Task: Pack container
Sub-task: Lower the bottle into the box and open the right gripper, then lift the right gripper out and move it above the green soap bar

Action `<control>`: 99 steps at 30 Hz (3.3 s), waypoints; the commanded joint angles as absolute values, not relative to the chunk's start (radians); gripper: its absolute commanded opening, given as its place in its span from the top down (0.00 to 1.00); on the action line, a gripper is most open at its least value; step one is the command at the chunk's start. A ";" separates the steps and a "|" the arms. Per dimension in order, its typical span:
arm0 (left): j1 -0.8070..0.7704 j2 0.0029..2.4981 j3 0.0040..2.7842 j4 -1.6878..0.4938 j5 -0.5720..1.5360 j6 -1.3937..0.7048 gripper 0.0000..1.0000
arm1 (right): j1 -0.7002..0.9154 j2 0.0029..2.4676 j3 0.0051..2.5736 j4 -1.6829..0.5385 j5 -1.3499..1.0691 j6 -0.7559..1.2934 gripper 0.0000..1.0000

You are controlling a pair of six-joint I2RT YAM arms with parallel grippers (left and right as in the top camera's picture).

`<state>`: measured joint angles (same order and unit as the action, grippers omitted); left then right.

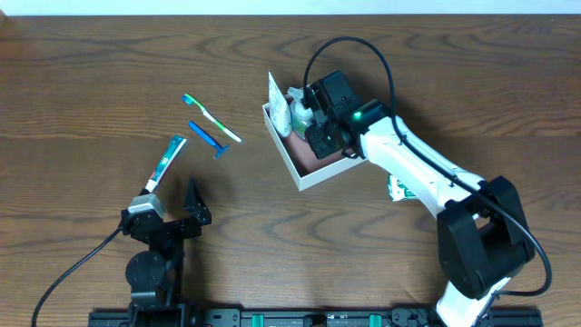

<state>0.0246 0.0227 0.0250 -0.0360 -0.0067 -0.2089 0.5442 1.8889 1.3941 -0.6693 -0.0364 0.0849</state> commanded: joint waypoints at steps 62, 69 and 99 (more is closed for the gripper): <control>0.030 0.024 0.004 -0.071 -0.023 -0.200 0.02 | 0.498 1.860 1.388 -0.980 -0.049 0.276 0.59; 0.030 0.024 0.004 -0.071 -0.022 -0.200 0.02 | 0.432 1.721 1.408 -0.960 -0.025 0.276 0.38; 0.030 0.024 0.004 -0.071 -0.022 -0.200 0.02 | 0.176 1.456 1.408 -0.994 0.107 0.266 0.01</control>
